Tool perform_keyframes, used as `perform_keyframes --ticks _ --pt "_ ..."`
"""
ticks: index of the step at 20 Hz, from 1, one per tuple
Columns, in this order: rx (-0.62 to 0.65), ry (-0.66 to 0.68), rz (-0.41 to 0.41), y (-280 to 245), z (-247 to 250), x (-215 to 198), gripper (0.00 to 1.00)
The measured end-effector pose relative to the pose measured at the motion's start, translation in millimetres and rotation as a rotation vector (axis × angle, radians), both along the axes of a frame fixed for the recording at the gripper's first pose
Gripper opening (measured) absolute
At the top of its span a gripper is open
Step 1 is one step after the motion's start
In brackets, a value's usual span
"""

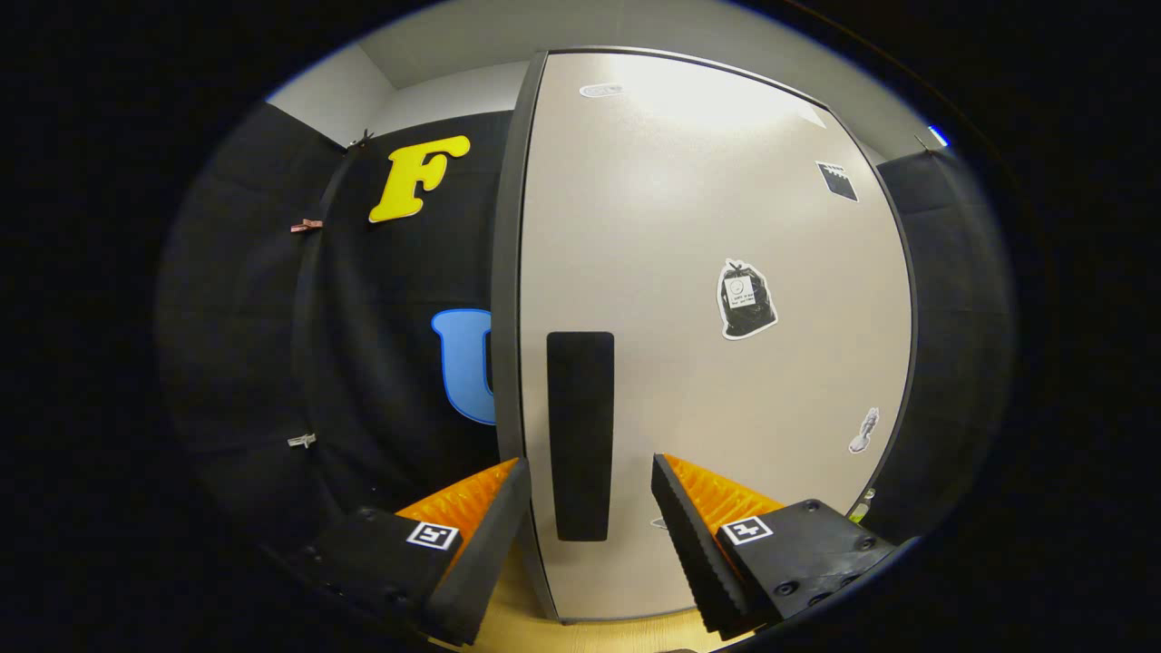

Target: Open the shoe cabinet door, grab the shoes and put them into the shoe cabinet, then close the shoe cabinet door.

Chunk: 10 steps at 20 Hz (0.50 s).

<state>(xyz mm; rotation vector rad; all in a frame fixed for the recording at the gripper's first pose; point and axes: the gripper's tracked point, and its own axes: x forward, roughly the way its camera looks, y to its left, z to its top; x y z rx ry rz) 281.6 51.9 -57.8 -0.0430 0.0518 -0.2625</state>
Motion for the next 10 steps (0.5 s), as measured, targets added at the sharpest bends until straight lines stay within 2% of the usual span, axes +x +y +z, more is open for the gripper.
perform_keyframes --ticks 3,4,6,8,9,10 --pt "-0.004 0.019 -0.004 -1.3 -7.7 8.5 0.71" --pt "-0.011 0.012 -0.01 0.1 -6.4 7.5 0.53" --pt "-0.027 0.012 -0.01 0.2 -5.0 10.5 0.48" --pt "-0.019 0.015 -0.018 0.9 -7.8 6.1 0.34" --pt "-0.012 0.016 -0.014 0.6 -7.6 9.3 0.34" --pt "-0.007 0.027 -0.012 0.9 -8.4 5.5 0.26"
